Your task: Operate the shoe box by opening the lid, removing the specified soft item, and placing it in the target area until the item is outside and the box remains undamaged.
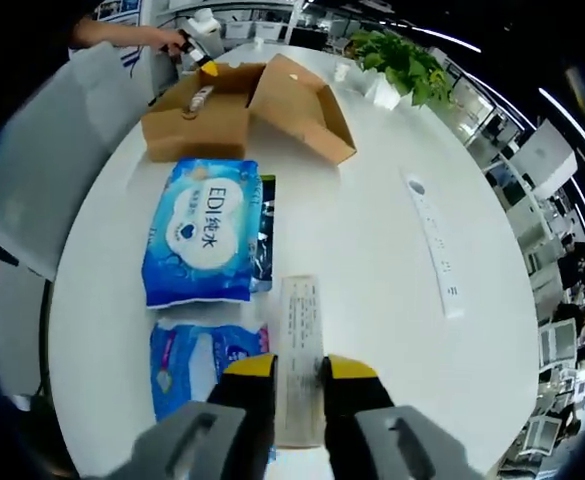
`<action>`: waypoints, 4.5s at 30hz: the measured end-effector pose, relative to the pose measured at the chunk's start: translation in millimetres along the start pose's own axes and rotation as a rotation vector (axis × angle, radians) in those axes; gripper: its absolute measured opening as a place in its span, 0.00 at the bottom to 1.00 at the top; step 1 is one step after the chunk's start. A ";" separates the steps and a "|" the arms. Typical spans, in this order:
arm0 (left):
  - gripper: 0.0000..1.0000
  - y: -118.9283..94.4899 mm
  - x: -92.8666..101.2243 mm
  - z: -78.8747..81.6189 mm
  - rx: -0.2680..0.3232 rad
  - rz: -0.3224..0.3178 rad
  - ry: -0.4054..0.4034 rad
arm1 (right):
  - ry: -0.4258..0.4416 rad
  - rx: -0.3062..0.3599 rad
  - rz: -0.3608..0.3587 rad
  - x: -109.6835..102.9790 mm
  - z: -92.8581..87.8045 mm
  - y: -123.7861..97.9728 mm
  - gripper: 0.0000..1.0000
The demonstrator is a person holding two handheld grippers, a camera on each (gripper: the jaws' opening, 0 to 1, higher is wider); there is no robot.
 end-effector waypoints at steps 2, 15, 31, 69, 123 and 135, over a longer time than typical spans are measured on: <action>0.06 0.0 0.2 0.0 -0.001 0.000 -0.001 | -0.023 -0.019 -0.007 0.4 -2.7 0.4 0.14; 0.06 -0.6 2.4 -0.6 -0.002 0.003 0.002 | -0.077 -0.115 -0.006 -1.3 -27.0 3.7 0.14; 0.06 -0.3 0.7 -0.3 -0.003 0.005 0.007 | -0.075 -0.164 -0.031 10.6 -32.1 4.0 0.16; 0.05 -2.0 -0.1 -1.0 0.008 0.008 0.007 | 0.179 0.161 -0.117 -34.4 104.0 -49.0 0.46; 0.04 1.2 -2.6 -0.5 0.012 0.023 -0.009 | 0.126 0.326 0.251 -157.7 360.1 118.1 0.44; 0.04 0.1 -1.3 -1.1 0.018 0.026 -0.007 | 0.150 0.300 0.306 -174.8 371.4 156.5 0.40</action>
Point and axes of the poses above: the point that each gripper's makers call its tool centre point, and the gripper's own axes: y roughly forward along the fingers, x roughly to its right, z roughly out of its top, the point moved 4 cm from there along -y, roughly backward along the fingers, and after that the axes turned 2 degrees about -z, right-handed, at the moved point
